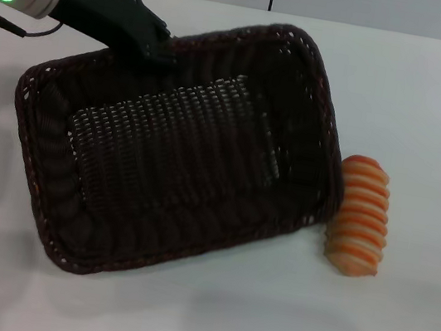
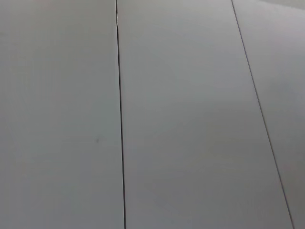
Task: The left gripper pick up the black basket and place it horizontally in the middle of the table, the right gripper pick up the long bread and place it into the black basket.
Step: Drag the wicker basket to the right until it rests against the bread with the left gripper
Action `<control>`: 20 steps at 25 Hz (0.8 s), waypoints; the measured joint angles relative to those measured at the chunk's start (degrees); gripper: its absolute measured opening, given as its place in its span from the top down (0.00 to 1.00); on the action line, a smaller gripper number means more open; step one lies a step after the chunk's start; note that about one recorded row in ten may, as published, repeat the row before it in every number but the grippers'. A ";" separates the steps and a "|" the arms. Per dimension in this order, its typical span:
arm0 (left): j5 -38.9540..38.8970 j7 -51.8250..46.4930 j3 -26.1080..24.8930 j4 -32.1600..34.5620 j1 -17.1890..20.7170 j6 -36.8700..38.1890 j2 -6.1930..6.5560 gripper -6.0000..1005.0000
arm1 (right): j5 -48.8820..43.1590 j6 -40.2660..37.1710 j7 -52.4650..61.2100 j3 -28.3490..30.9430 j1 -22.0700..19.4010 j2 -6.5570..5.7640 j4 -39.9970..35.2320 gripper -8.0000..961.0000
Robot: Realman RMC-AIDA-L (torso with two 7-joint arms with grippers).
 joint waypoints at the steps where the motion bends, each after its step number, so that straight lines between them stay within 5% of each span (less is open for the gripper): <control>1: -0.11 0.98 -0.03 0.05 -0.35 -1.25 0.09 0.81 | -0.02 -0.02 -0.01 -0.06 0.03 0.00 0.10 0.14; 20: 0.21 7.47 5.18 0.02 -1.29 -6.73 -0.42 0.82 | 0.21 -0.24 -0.40 -1.44 0.31 0.00 0.27 0.15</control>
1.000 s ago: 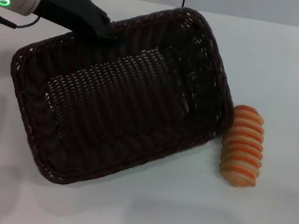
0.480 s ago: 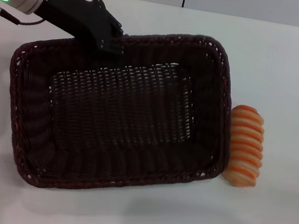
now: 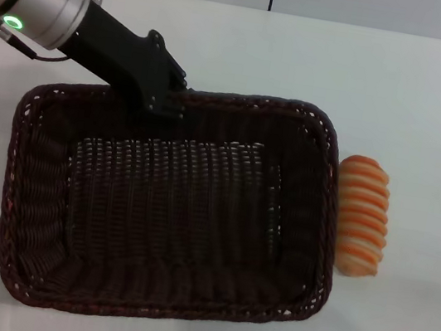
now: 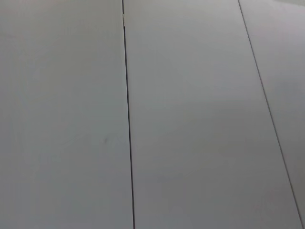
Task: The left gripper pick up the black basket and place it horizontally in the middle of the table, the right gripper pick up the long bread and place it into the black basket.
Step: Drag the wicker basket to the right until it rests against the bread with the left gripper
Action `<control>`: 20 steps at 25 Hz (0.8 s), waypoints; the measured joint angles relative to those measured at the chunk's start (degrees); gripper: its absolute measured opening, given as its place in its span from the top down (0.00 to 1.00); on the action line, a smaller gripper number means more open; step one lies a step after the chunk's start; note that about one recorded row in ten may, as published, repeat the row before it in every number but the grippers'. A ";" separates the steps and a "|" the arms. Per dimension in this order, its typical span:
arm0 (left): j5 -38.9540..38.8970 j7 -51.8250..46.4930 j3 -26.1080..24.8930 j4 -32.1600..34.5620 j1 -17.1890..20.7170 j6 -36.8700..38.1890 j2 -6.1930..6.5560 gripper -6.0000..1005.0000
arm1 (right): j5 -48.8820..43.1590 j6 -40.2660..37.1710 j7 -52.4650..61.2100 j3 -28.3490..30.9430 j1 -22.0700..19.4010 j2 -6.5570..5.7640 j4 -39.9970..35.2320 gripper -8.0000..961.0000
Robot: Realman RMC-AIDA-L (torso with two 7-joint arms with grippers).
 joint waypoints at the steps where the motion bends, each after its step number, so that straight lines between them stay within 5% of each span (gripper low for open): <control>1: 0.00 0.00 0.00 0.00 0.00 0.00 0.00 0.82 | -0.02 0.01 0.00 0.00 0.03 0.00 0.00 0.15; 10: 0.77 0.68 5.11 -6.37 1.79 4.57 -3.37 0.82 | -0.03 0.03 -0.05 0.00 0.13 0.00 0.17 0.15; 15: 0.44 0.68 5.27 -6.48 1.58 7.24 -3.55 0.82 | 0.04 0.24 -0.05 0.00 0.17 0.00 0.17 0.15; 20: -0.33 0.66 6.08 -7.87 2.19 12.91 -3.93 0.64 | 0.02 0.39 -0.05 -0.02 0.17 0.00 0.17 0.16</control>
